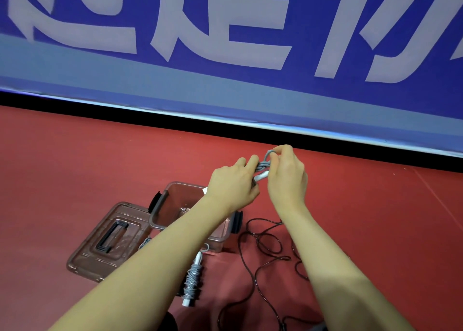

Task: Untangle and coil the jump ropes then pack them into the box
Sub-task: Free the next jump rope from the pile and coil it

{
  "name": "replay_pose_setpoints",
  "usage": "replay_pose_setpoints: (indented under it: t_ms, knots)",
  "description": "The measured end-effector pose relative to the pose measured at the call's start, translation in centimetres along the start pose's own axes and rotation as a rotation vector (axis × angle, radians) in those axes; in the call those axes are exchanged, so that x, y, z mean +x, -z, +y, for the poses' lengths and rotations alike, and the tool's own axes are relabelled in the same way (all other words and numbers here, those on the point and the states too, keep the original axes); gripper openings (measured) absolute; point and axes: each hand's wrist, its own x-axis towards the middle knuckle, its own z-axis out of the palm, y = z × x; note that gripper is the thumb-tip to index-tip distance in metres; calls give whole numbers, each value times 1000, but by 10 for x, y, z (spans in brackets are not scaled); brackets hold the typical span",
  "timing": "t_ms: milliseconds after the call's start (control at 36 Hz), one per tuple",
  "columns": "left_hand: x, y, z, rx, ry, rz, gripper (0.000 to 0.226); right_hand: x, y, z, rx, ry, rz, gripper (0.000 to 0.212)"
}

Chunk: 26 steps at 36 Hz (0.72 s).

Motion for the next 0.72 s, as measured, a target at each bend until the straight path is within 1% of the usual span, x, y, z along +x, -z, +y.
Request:
replay_pose_setpoints:
  t_ms: [139, 278, 361, 556, 639, 722]
  knots:
    - [-2, -3, -3, -50, -26, -54, 42, 6, -6, 4, 134, -74, 84, 15]
    - [-3, 0, 1, -24, -26, -13, 58, 11, -6, 10, 220, -118, 160, 12]
    - [-3, 2, 3, -11, -31, -11, 60, 12, -5, 11, 251, -122, 196, 12]
    - [-7, 0, 3, -22, 5, -30, 50, 8, -10, 10, 283, -71, 135, 14]
    - [-11, 1, 4, -49, 37, -48, 48, 7, -9, 11, 276, -30, 128, 14]
    - [-12, 2, 5, -41, 32, -52, 49, 6, -7, 11, 239, 2, 126, 18]
